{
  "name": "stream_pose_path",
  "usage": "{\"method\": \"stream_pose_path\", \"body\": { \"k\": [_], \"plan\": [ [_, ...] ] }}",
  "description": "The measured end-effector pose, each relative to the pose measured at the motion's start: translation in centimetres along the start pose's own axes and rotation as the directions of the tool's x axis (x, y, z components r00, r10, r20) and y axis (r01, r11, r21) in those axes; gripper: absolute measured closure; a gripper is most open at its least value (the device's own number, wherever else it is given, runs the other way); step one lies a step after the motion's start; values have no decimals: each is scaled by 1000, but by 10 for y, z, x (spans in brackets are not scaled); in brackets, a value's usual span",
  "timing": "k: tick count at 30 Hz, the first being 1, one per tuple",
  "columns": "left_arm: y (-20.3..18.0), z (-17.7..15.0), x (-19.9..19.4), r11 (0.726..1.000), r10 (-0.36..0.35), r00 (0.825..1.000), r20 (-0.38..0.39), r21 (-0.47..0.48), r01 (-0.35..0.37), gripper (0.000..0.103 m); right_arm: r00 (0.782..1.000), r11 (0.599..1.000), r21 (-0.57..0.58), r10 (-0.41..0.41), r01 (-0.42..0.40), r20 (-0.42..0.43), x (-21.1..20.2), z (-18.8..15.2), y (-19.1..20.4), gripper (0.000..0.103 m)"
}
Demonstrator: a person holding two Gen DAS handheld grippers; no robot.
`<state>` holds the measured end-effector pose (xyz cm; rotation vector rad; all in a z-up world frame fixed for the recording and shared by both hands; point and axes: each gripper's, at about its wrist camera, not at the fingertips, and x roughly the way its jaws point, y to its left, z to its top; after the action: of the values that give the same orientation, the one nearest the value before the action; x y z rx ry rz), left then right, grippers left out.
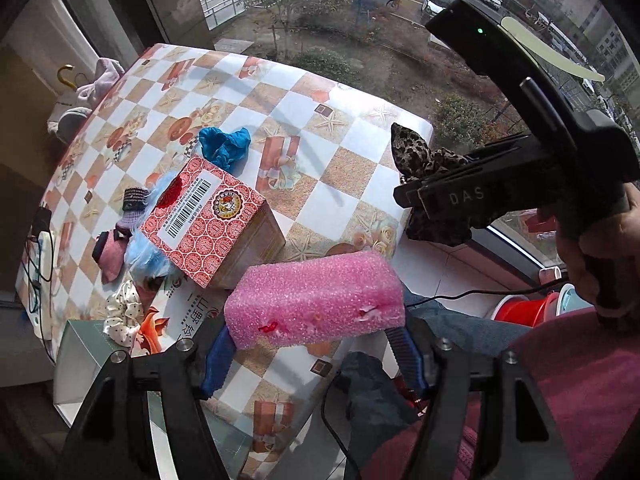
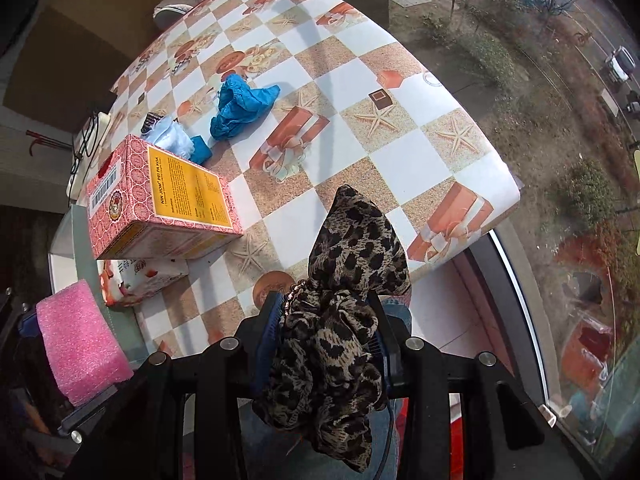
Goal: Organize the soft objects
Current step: 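Lift the pink sponge and leopard scarf and carry both toward the white box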
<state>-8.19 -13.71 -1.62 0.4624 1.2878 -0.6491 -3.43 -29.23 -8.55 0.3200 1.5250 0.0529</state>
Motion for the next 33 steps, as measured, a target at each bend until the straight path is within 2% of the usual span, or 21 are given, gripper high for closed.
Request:
{"method": "stream_pose_path", "body": {
  "k": [9, 19, 27, 33],
  "plan": [
    [29, -24, -10, 997, 31, 999, 17, -67, -29, 31, 1000, 996, -86, 19, -18, 6, 3, -15, 44, 61],
    [62, -50, -26, 982, 96, 994, 46, -166, -87, 31, 998, 985, -167, 40, -31, 52, -8, -27, 77, 61],
    [83, -76, -40, 951, 153, 986, 60, -281, -130, 31, 997, 969, -245, 58, -42, 58, -10, -30, 104, 61],
    [101, -101, -49, 912, 192, 980, 54, -377, -159, 31, 996, 945, -322, 73, -52, 53, -7, -29, 130, 61]
  ]
}}
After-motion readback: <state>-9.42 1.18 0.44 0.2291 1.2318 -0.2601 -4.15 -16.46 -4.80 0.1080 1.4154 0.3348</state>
